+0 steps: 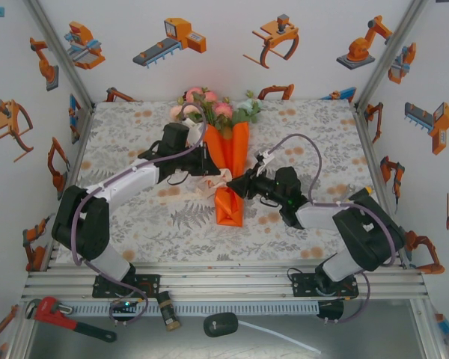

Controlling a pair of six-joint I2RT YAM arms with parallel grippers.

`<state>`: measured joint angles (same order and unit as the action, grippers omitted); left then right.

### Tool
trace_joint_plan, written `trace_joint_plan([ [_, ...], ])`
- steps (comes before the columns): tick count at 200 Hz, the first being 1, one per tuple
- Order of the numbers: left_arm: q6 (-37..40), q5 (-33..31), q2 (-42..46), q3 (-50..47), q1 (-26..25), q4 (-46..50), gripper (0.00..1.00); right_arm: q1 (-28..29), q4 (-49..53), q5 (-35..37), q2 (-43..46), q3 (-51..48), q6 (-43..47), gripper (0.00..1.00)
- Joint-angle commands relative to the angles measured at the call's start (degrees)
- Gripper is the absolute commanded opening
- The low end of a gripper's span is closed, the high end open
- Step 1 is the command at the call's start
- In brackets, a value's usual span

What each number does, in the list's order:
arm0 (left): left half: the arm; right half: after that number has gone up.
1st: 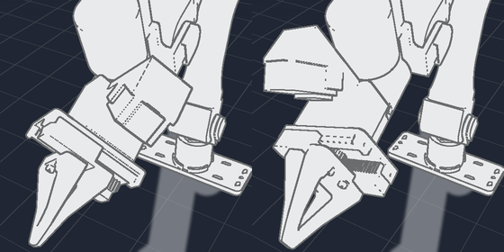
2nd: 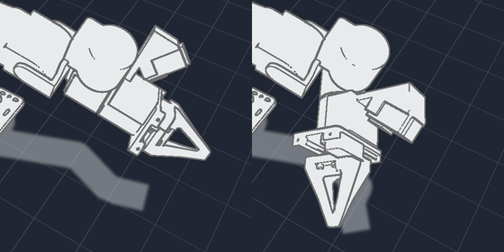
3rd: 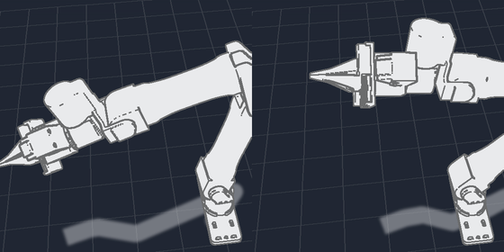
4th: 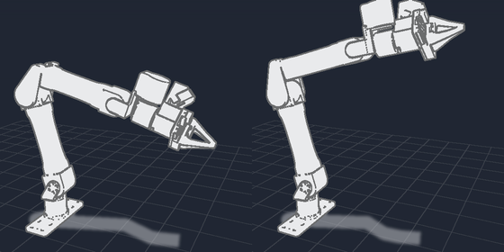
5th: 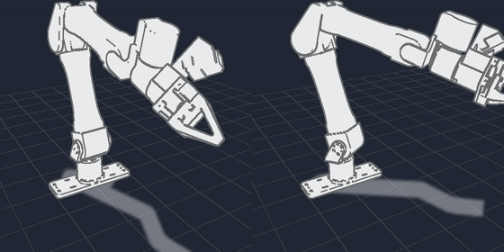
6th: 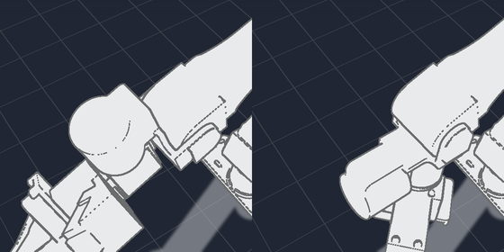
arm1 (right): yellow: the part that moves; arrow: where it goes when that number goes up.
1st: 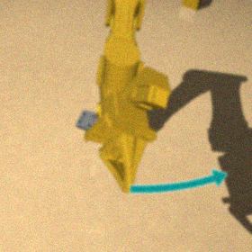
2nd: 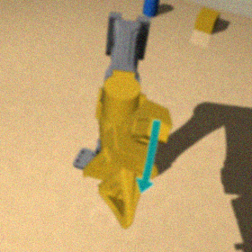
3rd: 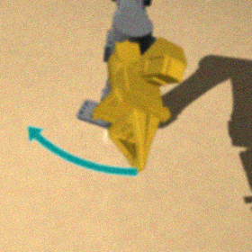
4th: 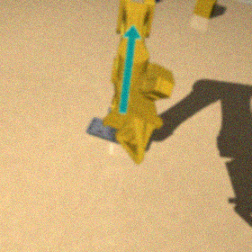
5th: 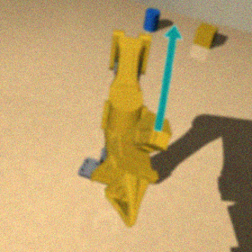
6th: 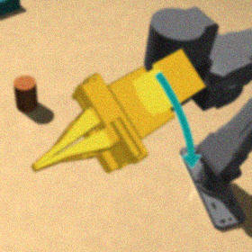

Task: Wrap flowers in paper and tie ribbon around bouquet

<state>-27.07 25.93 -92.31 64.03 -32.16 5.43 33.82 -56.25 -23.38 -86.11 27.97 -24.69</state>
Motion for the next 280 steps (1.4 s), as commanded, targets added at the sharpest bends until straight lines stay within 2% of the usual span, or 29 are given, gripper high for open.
trace_joint_plan([
  [1, 1.1, 0.4, 1.8, -0.9, 0.3, 0.7, 0.00, -0.4, 2.6, 3.5, 4.0, -0.5, 0.9, 0.38],
  [18, 1.4, 0.9, 1.8, -0.9, 0.2, 0.5, 0.00, -1.5, 8.3, 9.6, 4.8, 1.3, -1.7, 0.40],
  [46, 1.4, 0.8, 1.8, -0.7, 0.2, 0.5, 0.00, -2.3, 11.2, 2.2, -0.9, 7.5, -4.4, 0.45],
  [90, 1.1, 0.9, 1.7, -0.8, 0.2, 0.3, 0.00, -2.4, 11.0, -2.3, -7.6, 13.4, -4.2, 0.44],
  [103, 1.1, 0.9, 1.7, -0.8, 0.2, 0.3, 0.00, -2.4, 10.6, -3.0, -9.1, 14.4, -4.2, 0.35],
  [117, 1.2, 0.8, 2.0, -0.9, 0.3, 0.4, 0.00, -2.4, 9.7, -4.2, -9.5, 14.8, -4.3, 0.09],
  [124, 1.5, 0.6, 2.3, -0.9, 0.4, 0.7, 0.00, -2.4, 8.7, -5.0, -9.1, 14.4, -4.4, 0.00],
  [130, 1.8, 0.7, 2.6, -1.0, 0.4, 0.7, 0.00, -2.4, 8.0, -5.4, -8.3, 13.7, -4.1, 0.00],
  [137, 2.3, 0.8, 3.1, -1.3, 0.5, 0.5, 0.05, -2.3, 7.5, -5.8, -7.2, 12.7, -3.4, 0.00],
  [163, 3.8, -0.8, 5.9, -2.7, 0.8, -0.9, 0.35, -1.9, 7.0, -9.3, -2.0, 7.9, -0.2, 0.00],
  [174, 4.3, -1.9, 7.5, -3.5, 0.9, -2.0, 0.43, -1.3, 7.0, -11.2, -0.1, 6.0, 0.7, 0.00],
  [195, 5.3, -5.2, 9.5, -4.1, 1.2, -2.4, 0.46, 0.6, 7.4, -14.2, 1.8, 3.2, 1.8, 0.00],
  [217, 7.5, -7.8, 8.6, -2.4, 1.3, -0.3, 0.47, 2.6, 8.1, -14.1, 1.6, 0.6, 2.4, 0.00],
  [254, 8.9, -12.6, 2.7, 6.2, 1.2, 10.9, 0.44, 5.1, 11.6, -10.3, 2.1, -1.4, 3.0, 0.00],
  [280, 12.1, -10.9, 0.8, 9.0, 1.1, 15.0, 0.44, 5.3, 19.8, -7.9, 5.9, -1.0, 5.4, 0.00],
])
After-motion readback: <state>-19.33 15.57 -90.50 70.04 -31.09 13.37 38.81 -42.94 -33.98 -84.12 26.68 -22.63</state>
